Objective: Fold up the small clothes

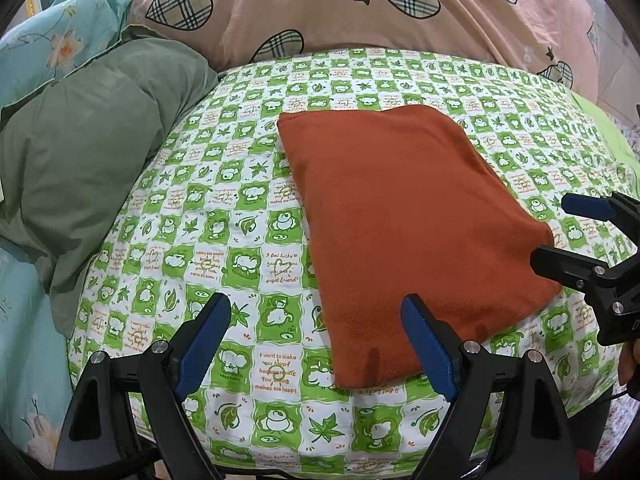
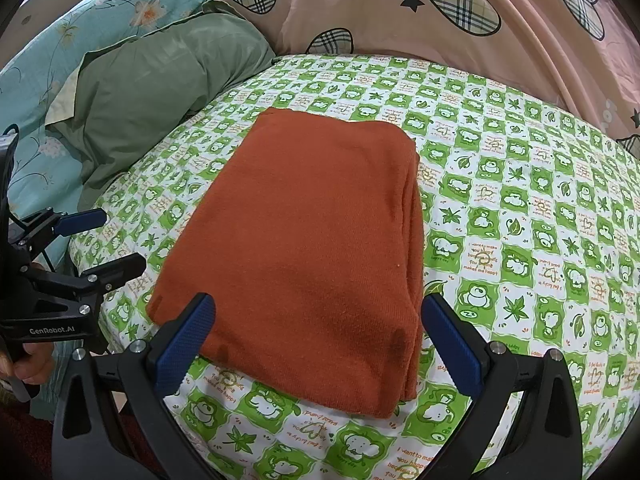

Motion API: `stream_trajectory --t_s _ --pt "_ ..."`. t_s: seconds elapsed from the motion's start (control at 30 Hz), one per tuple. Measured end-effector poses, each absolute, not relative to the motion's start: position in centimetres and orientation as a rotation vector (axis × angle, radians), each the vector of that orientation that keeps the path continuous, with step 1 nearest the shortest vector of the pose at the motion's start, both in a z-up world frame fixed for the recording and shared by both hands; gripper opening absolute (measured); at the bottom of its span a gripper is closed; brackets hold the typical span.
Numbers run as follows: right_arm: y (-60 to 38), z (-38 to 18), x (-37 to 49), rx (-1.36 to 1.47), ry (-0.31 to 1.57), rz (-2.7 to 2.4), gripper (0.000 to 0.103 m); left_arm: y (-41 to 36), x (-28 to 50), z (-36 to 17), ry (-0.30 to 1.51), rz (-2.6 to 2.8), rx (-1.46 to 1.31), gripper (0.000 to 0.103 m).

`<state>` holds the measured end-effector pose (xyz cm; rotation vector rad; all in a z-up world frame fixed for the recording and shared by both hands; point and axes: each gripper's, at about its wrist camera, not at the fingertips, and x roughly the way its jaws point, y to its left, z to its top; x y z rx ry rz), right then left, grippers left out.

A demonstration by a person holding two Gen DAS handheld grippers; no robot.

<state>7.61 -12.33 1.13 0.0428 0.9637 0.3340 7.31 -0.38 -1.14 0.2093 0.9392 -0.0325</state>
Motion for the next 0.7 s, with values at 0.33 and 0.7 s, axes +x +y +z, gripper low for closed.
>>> stream_trajectory --t_s 0.33,0.7 --pt "-12.8 0.5 8.9 0.06 0.972 0.325 0.102 -0.4 8.2 -0.9 0.927 -0.028 0.203 0.088" --pt "-13.7 -0.1 10.6 0.088 0.973 0.313 0.102 0.0 10.4 -0.7 0.909 0.004 0.196 0.088"
